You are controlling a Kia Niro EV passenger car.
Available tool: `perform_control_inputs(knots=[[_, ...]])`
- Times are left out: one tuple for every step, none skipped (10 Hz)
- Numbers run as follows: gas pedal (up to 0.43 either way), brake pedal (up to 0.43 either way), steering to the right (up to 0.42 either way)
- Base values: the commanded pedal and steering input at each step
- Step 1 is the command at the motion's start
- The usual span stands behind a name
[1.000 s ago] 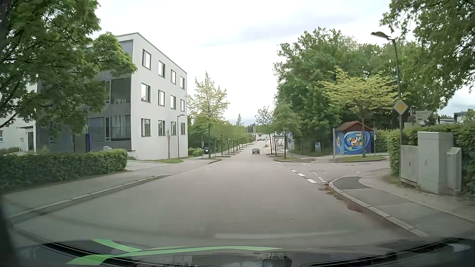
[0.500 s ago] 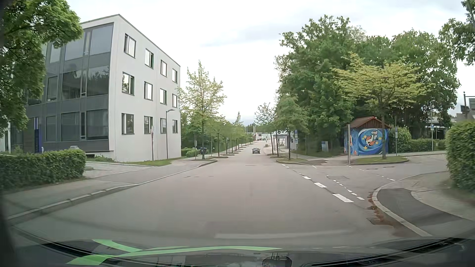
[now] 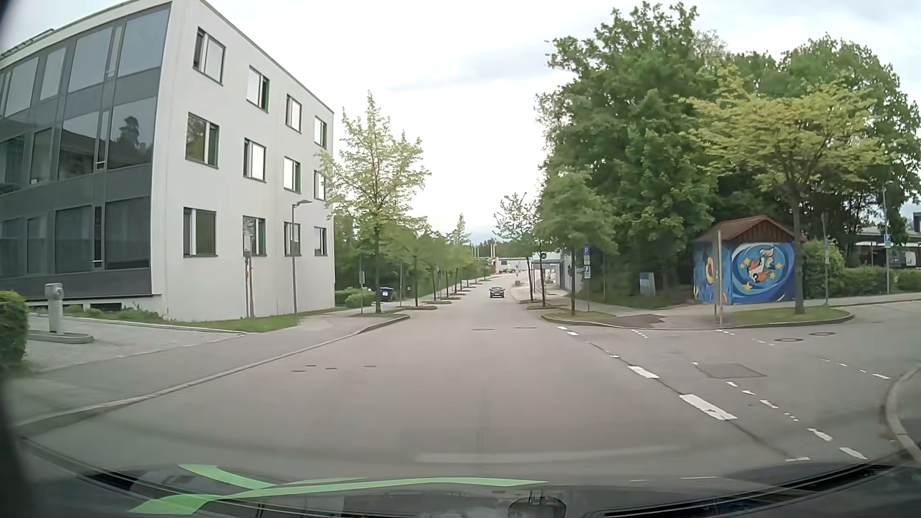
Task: Follow the waypoints while adhering to traffic rules and regulations
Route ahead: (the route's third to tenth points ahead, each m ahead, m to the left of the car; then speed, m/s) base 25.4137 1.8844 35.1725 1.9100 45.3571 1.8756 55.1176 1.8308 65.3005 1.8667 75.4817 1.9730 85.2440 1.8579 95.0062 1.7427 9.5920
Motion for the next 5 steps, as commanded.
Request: perform_control_inputs(knots=[[0.008, 0.000, -0.002], [0.008, 0.000, -0.002], [0.008, 0.000, -0.002], [0.008, 0.000, -0.002], [0.008, 0.000, -0.002]])
